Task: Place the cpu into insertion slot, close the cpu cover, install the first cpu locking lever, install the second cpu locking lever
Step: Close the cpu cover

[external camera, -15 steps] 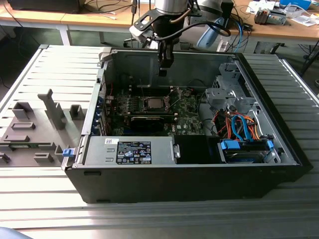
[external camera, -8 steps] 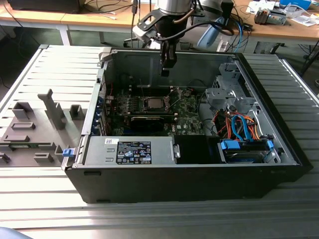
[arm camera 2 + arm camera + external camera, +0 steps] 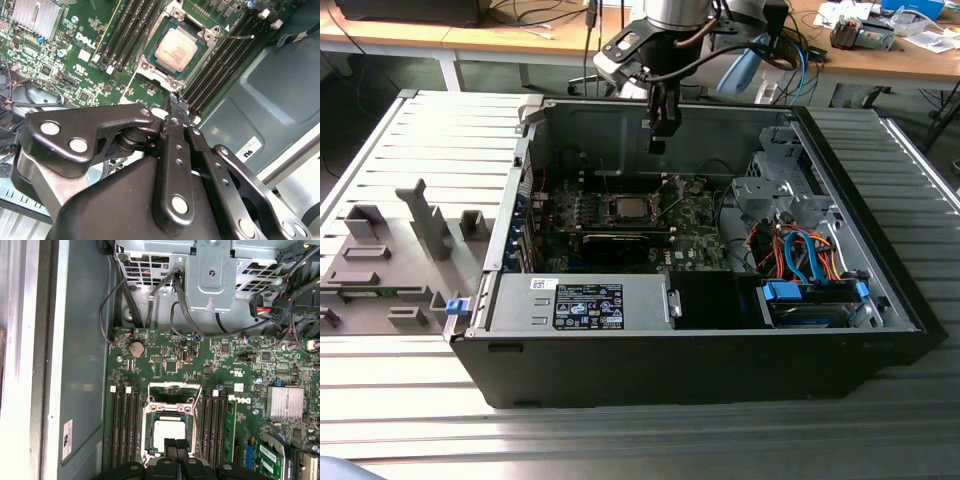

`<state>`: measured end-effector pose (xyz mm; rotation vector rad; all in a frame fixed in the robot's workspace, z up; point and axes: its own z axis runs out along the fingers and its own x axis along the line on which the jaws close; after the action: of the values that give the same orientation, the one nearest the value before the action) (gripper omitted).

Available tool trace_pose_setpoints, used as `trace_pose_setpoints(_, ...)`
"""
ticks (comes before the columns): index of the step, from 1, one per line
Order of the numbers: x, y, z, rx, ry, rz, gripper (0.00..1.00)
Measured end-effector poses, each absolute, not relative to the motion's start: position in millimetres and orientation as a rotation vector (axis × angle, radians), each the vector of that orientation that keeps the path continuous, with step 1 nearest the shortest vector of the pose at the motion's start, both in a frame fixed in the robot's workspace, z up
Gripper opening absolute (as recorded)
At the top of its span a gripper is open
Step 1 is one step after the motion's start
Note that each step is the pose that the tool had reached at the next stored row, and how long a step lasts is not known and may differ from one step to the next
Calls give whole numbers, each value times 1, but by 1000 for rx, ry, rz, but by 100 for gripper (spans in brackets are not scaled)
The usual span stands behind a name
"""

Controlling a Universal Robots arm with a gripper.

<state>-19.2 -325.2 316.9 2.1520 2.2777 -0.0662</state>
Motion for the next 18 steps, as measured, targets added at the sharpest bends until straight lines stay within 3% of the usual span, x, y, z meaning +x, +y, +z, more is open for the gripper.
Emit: trace_pose_setpoints(18, 6, -325, 317, 2152, 2278, -66, 11)
